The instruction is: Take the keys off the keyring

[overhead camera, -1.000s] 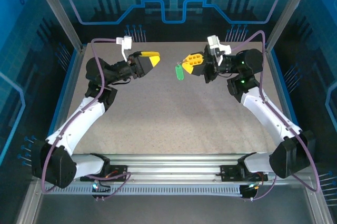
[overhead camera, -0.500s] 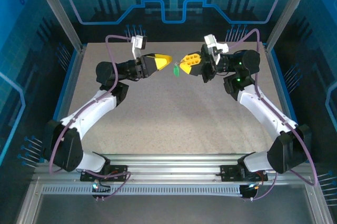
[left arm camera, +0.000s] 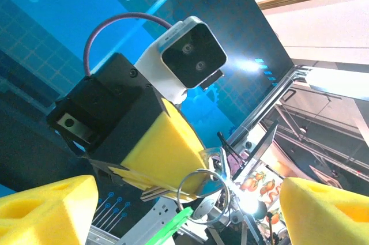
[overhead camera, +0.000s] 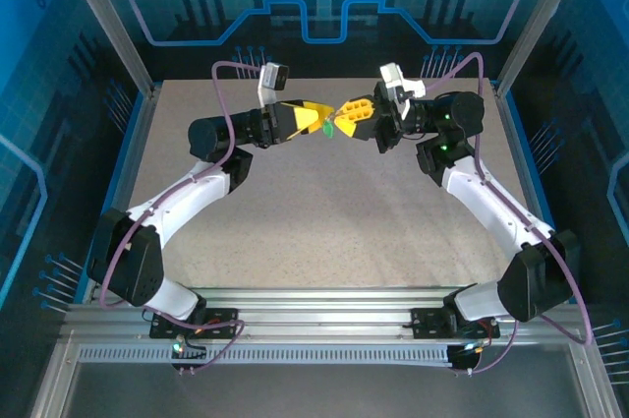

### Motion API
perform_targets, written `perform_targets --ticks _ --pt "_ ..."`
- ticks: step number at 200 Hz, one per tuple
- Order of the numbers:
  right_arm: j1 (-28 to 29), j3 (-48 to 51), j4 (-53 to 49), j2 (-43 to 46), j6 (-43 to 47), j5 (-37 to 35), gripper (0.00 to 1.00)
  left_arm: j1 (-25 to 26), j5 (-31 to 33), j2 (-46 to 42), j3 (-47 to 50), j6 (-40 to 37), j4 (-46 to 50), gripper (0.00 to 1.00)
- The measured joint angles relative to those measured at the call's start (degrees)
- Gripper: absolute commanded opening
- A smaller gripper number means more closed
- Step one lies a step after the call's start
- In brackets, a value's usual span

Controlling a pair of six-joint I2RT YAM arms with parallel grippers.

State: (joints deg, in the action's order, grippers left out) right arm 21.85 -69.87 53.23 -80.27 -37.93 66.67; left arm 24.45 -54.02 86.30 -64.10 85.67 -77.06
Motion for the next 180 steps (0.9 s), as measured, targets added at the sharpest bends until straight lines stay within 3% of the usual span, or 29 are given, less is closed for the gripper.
perform_targets --ticks 109,180 --pt "-0.1 -0.7 1.6 -0.7 -0.5 -0.2 0.00 2.0 -2.0 0.0 -1.1 2.3 -0.4 0.56" --pt "-0.2 -0.8 2.1 -0.7 -1.1 -0.2 0.00 2.0 -2.5 0.0 -1.7 2.5 -0.4 0.45"
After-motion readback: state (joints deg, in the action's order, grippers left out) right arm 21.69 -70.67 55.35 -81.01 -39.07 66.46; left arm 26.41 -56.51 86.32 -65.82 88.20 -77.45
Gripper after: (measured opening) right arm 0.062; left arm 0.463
